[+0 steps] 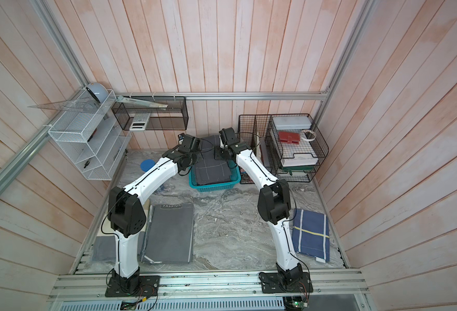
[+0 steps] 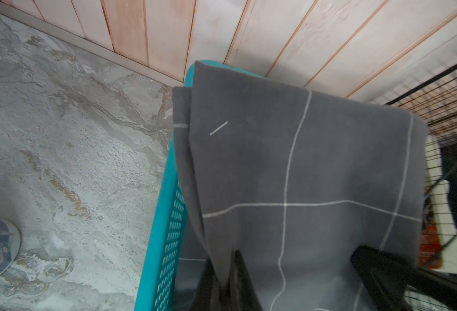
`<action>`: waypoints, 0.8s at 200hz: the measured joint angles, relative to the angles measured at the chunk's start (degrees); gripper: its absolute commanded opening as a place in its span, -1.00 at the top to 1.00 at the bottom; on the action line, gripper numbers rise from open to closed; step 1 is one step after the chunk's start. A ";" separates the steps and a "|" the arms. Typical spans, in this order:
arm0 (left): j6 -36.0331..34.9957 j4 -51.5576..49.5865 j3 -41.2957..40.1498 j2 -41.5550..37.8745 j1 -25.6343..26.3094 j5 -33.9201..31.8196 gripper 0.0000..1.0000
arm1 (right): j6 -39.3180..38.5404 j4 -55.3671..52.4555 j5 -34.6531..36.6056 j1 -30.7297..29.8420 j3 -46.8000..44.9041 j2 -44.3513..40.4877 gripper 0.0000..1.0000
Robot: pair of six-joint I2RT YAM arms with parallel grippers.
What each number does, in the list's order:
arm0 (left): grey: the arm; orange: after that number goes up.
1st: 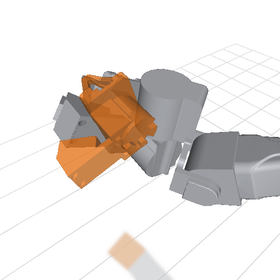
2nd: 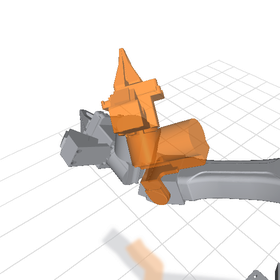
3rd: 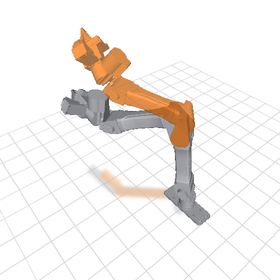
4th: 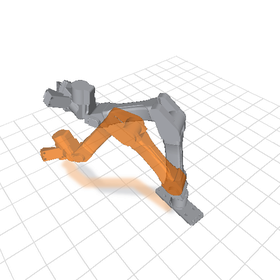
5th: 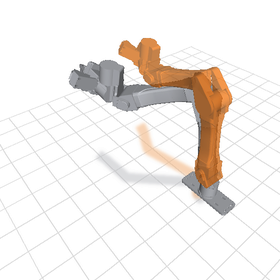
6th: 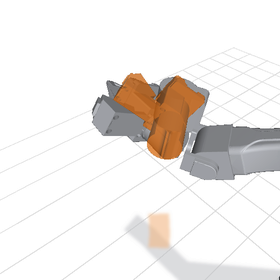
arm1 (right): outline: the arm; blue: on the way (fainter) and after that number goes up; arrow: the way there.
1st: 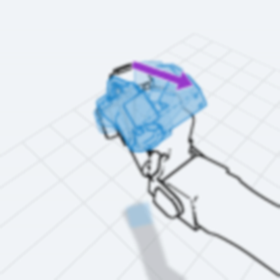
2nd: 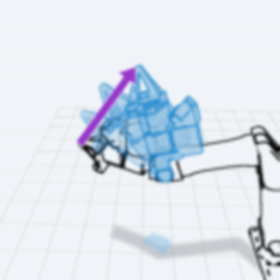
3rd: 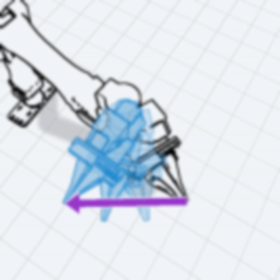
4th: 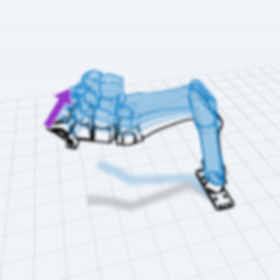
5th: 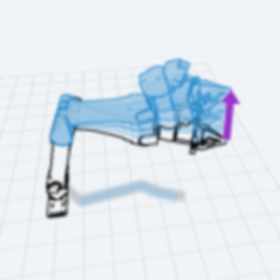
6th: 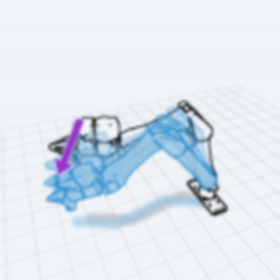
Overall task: Put the folded pillowcase in the basket
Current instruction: Place the pillowcase in the basket.
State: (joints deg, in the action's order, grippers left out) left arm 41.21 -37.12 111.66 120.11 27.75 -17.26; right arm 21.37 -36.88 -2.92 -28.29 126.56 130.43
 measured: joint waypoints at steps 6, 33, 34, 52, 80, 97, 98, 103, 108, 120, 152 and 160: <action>-0.07 -0.20 0.59 0.94 -0.20 0.22 1.00 | -0.02 -0.13 0.00 0.02 0.15 0.59 1.00; -0.48 -2.47 5.27 6.05 -0.92 1.14 1.00 | -0.24 -0.74 0.02 0.20 0.28 2.73 1.00; -0.50 -2.60 5.53 6.29 -0.94 1.20 1.00 | -0.24 -0.74 0.02 0.22 0.31 2.82 1.00; -0.70 -3.58 7.23 8.61 -1.07 1.86 1.00 | -0.33 -0.90 0.00 0.52 0.35 4.00 1.00; -0.48 -4.44 7.41 10.32 -0.94 2.25 1.00 | -0.44 -0.98 -0.15 0.81 0.39 5.51 1.00; -0.22 -4.87 7.78 10.91 -0.96 2.19 1.00 | -0.44 -1.16 -0.22 0.81 0.98 6.51 1.00; -0.20 -4.92 7.82 10.95 -0.96 2.16 1.00 | -0.44 -1.18 -0.22 0.81 1.03 6.58 1.00; -0.04 -5.01 7.89 11.06 -0.96 2.12 1.00 | -0.42 -1.16 -0.24 0.81 1.27 6.93 1.00; -0.02 -5.14 8.02 11.23 -0.96 2.01 1.00 | -0.42 -1.16 -0.31 0.81 1.49 7.26 1.00; -0.04 -5.64 8.81 11.87 -0.96 1.88 1.00 | -0.37 -1.14 -0.44 0.81 1.75 8.07 1.00; -0.26 -8.00 13.64 15.72 -0.96 1.92 0.98 | 0.02 -1.11 -0.37 1.03 1.75 9.25 1.00; -0.26 -8.17 14.01 16.37 -0.96 1.95 0.94 | 0.00 -1.14 -0.37 1.14 1.75 9.29 1.00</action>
State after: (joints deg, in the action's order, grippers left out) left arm 40.95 -45.30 125.67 136.49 26.79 -15.31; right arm 21.37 -38.02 -3.29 -27.16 128.31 139.72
